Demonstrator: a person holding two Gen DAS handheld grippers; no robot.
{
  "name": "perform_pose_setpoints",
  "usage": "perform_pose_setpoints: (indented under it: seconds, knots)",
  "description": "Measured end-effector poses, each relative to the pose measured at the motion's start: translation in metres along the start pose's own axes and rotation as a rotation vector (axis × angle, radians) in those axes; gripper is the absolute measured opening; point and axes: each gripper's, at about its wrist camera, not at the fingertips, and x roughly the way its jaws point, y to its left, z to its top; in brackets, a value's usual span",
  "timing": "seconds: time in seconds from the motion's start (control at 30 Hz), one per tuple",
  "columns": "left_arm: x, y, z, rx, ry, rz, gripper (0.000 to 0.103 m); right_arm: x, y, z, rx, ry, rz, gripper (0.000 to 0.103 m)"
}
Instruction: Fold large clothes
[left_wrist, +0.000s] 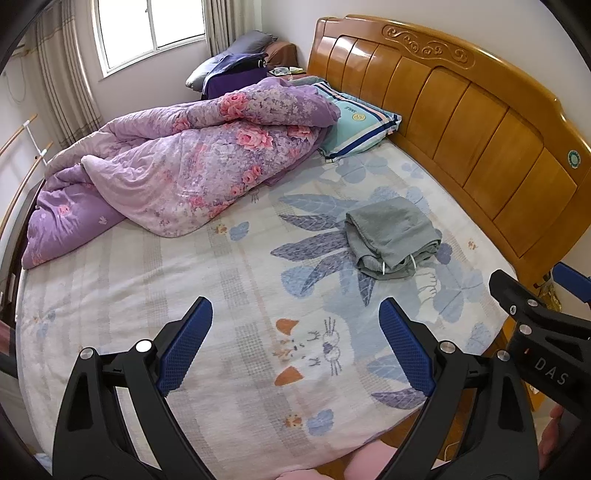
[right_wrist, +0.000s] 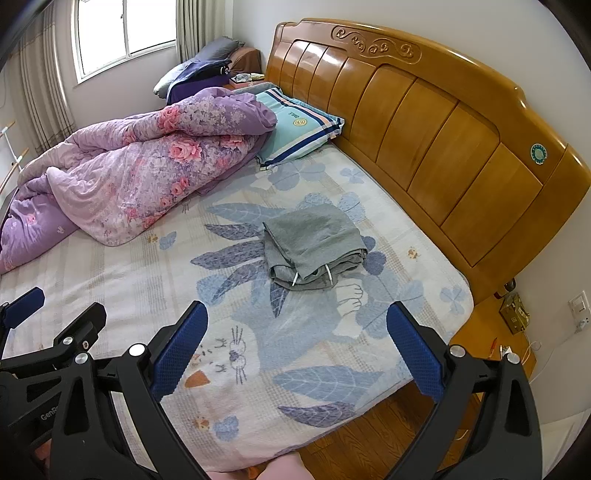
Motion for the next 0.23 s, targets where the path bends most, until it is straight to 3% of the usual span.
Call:
perform_pose_setpoints:
  seconds: [0.23]
  knots:
    - [0.0020,-0.0010,0.0007,0.008,0.004,-0.004,0.092,0.0031,0.0014,0.0019,-0.003,0.002,0.001,0.094]
